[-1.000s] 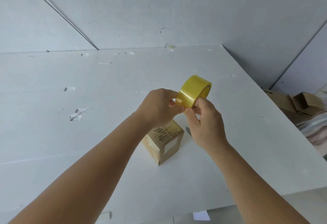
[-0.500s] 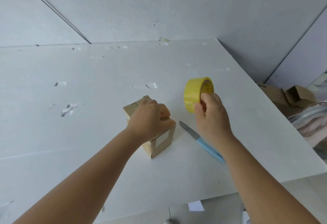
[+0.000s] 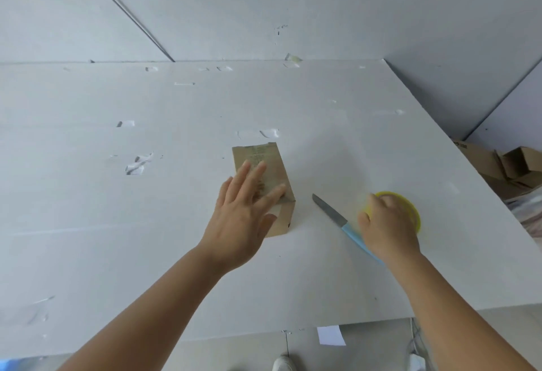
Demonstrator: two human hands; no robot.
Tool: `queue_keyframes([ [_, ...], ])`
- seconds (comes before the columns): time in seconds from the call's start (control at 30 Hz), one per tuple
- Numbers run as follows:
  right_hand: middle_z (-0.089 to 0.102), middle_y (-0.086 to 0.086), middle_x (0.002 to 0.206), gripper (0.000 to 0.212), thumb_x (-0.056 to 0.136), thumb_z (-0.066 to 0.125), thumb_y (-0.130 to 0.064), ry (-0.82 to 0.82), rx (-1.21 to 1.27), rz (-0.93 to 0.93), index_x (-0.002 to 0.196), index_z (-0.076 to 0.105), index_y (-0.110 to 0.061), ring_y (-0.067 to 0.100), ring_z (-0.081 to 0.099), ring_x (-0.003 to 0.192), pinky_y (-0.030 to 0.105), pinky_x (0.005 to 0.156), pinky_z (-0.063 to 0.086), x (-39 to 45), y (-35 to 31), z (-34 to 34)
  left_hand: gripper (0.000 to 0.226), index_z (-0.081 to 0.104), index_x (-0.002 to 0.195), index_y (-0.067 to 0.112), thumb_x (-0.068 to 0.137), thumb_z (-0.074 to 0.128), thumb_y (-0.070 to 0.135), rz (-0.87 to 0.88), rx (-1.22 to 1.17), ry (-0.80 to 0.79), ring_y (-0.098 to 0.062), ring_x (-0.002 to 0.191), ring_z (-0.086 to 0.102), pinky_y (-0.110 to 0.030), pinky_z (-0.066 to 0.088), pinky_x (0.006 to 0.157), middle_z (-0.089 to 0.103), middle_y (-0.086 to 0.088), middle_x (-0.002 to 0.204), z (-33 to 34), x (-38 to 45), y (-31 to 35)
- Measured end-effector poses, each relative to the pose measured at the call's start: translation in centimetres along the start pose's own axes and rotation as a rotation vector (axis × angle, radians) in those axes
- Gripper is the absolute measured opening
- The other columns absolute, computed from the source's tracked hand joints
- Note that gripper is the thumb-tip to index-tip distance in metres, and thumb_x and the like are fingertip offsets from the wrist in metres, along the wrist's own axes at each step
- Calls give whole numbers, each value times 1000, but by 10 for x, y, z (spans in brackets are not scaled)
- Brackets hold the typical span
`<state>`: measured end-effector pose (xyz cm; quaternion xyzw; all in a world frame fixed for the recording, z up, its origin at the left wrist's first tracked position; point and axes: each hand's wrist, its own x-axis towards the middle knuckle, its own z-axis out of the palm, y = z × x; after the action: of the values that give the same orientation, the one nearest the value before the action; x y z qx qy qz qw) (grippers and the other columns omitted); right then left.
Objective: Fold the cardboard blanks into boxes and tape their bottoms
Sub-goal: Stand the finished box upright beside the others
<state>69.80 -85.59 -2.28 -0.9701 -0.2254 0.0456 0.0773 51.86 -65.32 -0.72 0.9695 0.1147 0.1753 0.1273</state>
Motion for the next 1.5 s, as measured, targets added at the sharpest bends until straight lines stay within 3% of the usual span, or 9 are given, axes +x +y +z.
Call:
queue_keyframes([
  [0.1, 39, 13, 147, 52, 98, 40, -31, 47, 387, -293, 144, 36, -6, 28, 36, 135, 33, 108, 29, -20, -57, -11, 59, 33, 146, 13, 93, 35, 38, -76, 35, -53, -28, 145, 15, -43, 23, 112, 26, -14, 156, 4, -10, 1],
  [0.23, 42, 11, 147, 57, 95, 33, -35, 156, 159, -690, 143, 37, -4, 25, 38, 137, 36, 109, 33, -44, -113, 4, 60, 27, 149, 16, 92, 25, 33, -50, 93, -101, -20, 145, 18, -38, 20, 110, 29, -7, 156, 1, -10, -6],
  [0.43, 35, 14, 151, 65, 97, 25, -47, 140, 18, -554, 145, 32, -4, 27, 42, 135, 39, 103, 41, -52, -115, 12, 59, -12, 149, 17, 103, 23, 31, -183, 65, -204, -15, 145, -17, -37, 6, 121, -19, 0, 156, 0, -12, 6],
  [0.5, 14, 11, 159, 66, 99, 23, -47, 53, 150, -494, 151, 16, -8, 26, 37, 137, 35, 106, 38, -55, -119, 5, 61, -7, 152, 17, 102, 27, 28, -284, -94, -204, -21, 148, 3, -36, 21, 116, -23, -3, 157, -3, -10, 13],
  [0.7, 54, -4, 134, 54, 99, 36, -41, -117, 616, -221, 147, 28, -17, 18, 55, 116, 20, 75, 38, -38, -123, -20, 67, 9, 153, 21, 97, 42, 39, -492, -712, 2, -10, 143, 24, -34, 35, 110, 21, 11, 153, -9, -5, 1],
  [0.87, 66, -9, 102, 31, 97, 45, -32, -123, 712, -259, 126, 54, -27, 1, 57, 81, 4, 54, 39, -26, -124, -14, 37, 52, 129, 32, 96, 38, 41, -534, -810, -144, -6, 99, 62, -27, 47, 87, 67, 15, 110, -7, 0, -14],
  [1.13, 57, -8, 115, 41, 87, 59, -29, -109, 1117, -140, 125, 50, -38, 1, 64, 86, 27, 76, 52, -18, -126, -37, 64, 35, 142, 39, 91, 45, 3, -362, -749, 77, 2, 124, 48, -21, 43, 98, 52, 24, 133, -25, 6, -13],
  [1.33, 56, -5, 116, 50, 68, 72, -53, -10, 1145, -194, 107, 47, -33, 9, 62, 101, 29, 76, 56, -10, -140, -52, 57, 48, 114, 23, 71, 72, 49, -496, -1021, 182, -5, 116, 57, -26, 54, 86, 60, 18, 115, -45, 27, 2],
  [1.5, 59, -8, 109, 35, 77, 64, -49, 99, 1042, -286, 101, 50, -27, 10, 64, 99, 25, 75, 53, -10, -145, -49, 42, 54, 126, 34, 87, 68, 31, -465, -874, 268, -8, 100, 66, -18, 52, 80, 68, 15, 104, -46, 33, -5],
])
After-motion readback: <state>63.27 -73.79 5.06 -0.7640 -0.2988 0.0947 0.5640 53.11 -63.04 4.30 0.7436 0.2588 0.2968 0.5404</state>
